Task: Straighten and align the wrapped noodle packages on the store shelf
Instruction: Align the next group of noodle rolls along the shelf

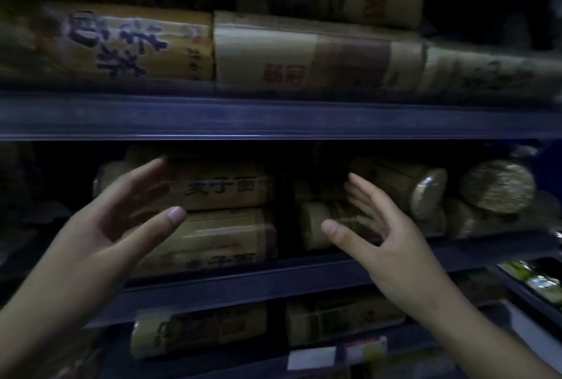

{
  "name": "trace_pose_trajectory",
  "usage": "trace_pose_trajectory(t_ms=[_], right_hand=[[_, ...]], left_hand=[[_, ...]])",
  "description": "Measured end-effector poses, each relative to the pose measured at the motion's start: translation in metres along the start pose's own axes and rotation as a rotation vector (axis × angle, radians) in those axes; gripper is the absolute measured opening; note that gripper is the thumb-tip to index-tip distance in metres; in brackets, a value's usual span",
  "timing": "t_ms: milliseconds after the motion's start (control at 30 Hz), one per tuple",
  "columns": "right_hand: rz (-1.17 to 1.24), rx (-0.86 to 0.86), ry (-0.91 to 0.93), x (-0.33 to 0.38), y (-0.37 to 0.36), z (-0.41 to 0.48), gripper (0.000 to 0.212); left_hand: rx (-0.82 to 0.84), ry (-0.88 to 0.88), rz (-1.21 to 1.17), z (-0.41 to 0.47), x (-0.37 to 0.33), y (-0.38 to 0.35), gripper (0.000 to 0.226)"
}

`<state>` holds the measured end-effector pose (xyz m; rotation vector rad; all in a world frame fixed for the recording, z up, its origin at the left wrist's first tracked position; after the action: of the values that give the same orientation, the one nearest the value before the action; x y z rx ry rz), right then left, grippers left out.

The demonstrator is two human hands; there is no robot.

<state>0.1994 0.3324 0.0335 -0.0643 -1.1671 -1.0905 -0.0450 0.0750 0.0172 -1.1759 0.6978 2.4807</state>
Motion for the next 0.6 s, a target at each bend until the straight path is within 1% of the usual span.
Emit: trace_pose_trajectory(t_ms=[133,233,333,467,600], right_hand=[[-0.01,0.006,-0.062,-0.013,0.027,-0.012,0.089],[-0.021,-0.013,-0.085,-0.024,0.046,-0.016,0.086],[-0.042,-0.046,-0.095,-0.035,0.063,-0.017,0.085],[-0.074,-0.098,-0.112,-0.048,0.082,-0.018,0.083],[-0.09,-0.15,-0.093,-0.059,0.093,-0.015,0.083]], left_hand=[[0.147,-0.069,-0.068,0.01,-0.017,-0.064,0.067],[0.216,-0.096,-0.141,0.014,-0.042,-0.104,0.067],[0.254,-0.081,-0.221,0.021,-0.061,-0.135,0.071],[0.293,-0.055,-0.201,0.038,-0.073,-0.17,0.086],[0.325,-0.034,-0.101,0.058,-0.073,-0.2,0.097]])
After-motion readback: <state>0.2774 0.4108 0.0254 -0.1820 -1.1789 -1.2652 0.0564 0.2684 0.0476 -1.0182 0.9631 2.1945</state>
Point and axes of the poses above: each hand's wrist, its own z-axis towards the middle knuckle, its own y-axis out of the back of the hand, x = y × z, the point moved 2 cm from there along z, towards the middle knuckle, and after that the axes turned 8 degrees about -z, right-handed, at the moved point
